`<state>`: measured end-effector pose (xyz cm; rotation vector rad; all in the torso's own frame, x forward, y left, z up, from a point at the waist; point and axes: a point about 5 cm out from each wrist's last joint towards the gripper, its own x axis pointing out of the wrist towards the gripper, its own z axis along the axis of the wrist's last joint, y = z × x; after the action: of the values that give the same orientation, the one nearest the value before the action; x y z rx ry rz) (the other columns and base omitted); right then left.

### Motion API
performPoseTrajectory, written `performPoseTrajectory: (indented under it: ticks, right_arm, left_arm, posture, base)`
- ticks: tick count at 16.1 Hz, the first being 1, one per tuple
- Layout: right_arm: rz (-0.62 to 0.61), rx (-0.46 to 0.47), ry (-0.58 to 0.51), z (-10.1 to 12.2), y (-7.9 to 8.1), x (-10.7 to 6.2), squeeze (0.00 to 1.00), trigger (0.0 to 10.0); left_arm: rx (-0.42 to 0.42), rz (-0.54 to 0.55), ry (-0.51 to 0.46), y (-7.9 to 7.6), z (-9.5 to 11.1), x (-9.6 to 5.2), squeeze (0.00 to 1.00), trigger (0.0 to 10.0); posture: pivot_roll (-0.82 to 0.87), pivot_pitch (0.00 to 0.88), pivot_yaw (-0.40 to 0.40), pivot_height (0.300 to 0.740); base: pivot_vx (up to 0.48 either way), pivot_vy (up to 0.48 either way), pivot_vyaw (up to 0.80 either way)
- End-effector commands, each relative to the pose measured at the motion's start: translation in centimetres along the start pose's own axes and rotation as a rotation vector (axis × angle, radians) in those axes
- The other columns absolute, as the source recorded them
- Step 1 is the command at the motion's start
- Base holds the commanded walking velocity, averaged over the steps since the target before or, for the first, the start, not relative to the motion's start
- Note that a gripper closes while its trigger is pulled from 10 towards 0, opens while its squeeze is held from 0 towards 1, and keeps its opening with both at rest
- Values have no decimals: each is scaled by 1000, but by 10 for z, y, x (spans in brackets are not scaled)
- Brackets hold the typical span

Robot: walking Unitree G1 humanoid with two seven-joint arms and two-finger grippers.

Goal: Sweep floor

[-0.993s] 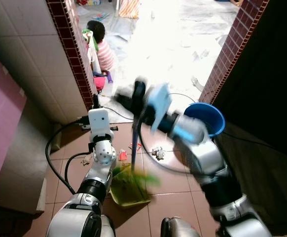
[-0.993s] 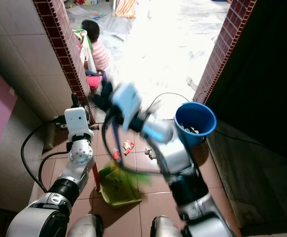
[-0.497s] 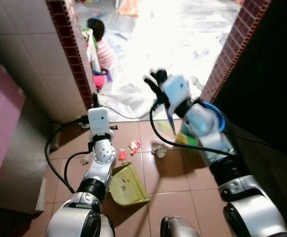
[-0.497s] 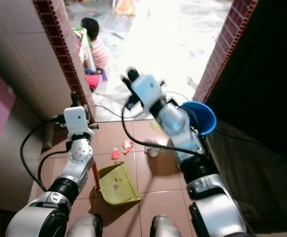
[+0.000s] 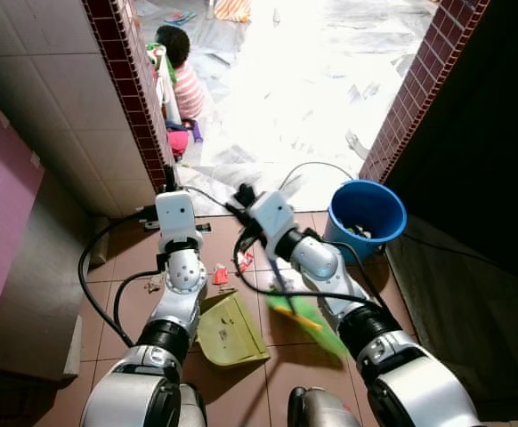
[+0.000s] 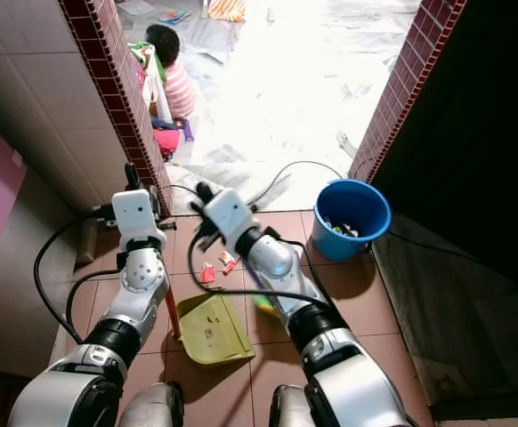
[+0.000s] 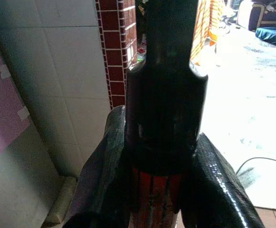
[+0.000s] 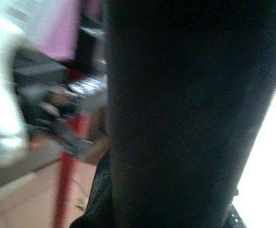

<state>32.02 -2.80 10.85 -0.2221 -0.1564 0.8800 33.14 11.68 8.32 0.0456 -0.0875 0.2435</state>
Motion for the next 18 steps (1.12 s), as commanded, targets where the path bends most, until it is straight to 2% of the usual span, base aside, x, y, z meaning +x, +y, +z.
performPoseTrajectory:
  ticks: [1,4,5,6,8,9,10,11,12,13,14,15,16,17,18]
  right_arm:
    - [46,21,-50,9,5,4,0,10000]
    - [197,56,-65,15,15,-2,0,10000]
    - [197,56,-65,15,15,-2,0,10000]
    - [392,52,-69,29,23,-15,0,10000]
    - [550,74,-78,45,29,-28,0,10000]
    - [566,84,-83,48,28,-29,0,10000]
    - [591,119,-114,61,25,-31,0,10000]
    - [550,162,-196,83,12,-26,0,10000]
    - [483,177,-250,95,-1,-21,0,10000]
    - [372,201,-324,112,-20,-15,0,10000]
    - [329,210,-350,117,-27,-13,0,10000]
    - [107,138,-386,130,-58,-10,0,10000]
    - [35,57,-369,131,-68,-11,0,10000]
    - [19,26,-358,131,-70,-11,0,10000]
    - [-81,-54,-364,137,-82,-11,0,10000]
  left_arm:
    - [-8,1,5,-2,0,0,0,10000]
    - [-8,-2,8,-2,0,0,0,10000]
    - [-8,-2,8,-2,0,0,0,10000]
    - [-9,-8,14,-4,0,1,0,10000]
    - [-11,-11,19,-6,0,1,0,10000]
    - [-12,-12,19,-6,0,1,0,10000]
    - [-12,-12,21,-6,0,1,0,10000]
    - [-12,-10,23,-6,0,1,0,10000]
    - [-13,-10,24,-6,0,1,0,10000]
    - [-13,-11,26,-7,0,2,0,10000]
    - [-13,-12,26,-7,0,2,0,10000]
    - [-15,-13,27,-7,0,2,0,10000]
    - [-16,-13,28,-7,0,2,0,10000]
    - [-16,-13,28,-8,0,3,0,10000]
    - [-17,-14,26,-8,1,2,0,10000]
  posture:
    - [-9,129,-3,740]
    - [-17,125,-4,740]
    - [-17,125,-4,740]
    - [-46,120,-1,740]
    - [-52,120,-1,740]
    - [-52,120,-1,740]
    - [-51,120,-1,740]
    - [-51,120,-1,740]
    - [-56,117,-1,740]
    - [-56,117,-1,740]
    - [-56,117,-1,740]
    - [-57,116,-3,740]
    - [-59,117,-3,740]
    - [-59,117,-3,740]
    - [-59,117,-3,740]
  base:
    - [0,0,0]
    - [0,0,0]
    - [0,0,0]
    - [0,0,0]
    - [0,0,0]
    - [0,0,0]
    - [0,0,0]
    - [0,0,0]
    - [0,0,0]
    - [0,0,0]
    - [0,0,0]
    - [0,0,0]
    - [0,0,0]
    - [0,0,0]
    - [0,0,0]
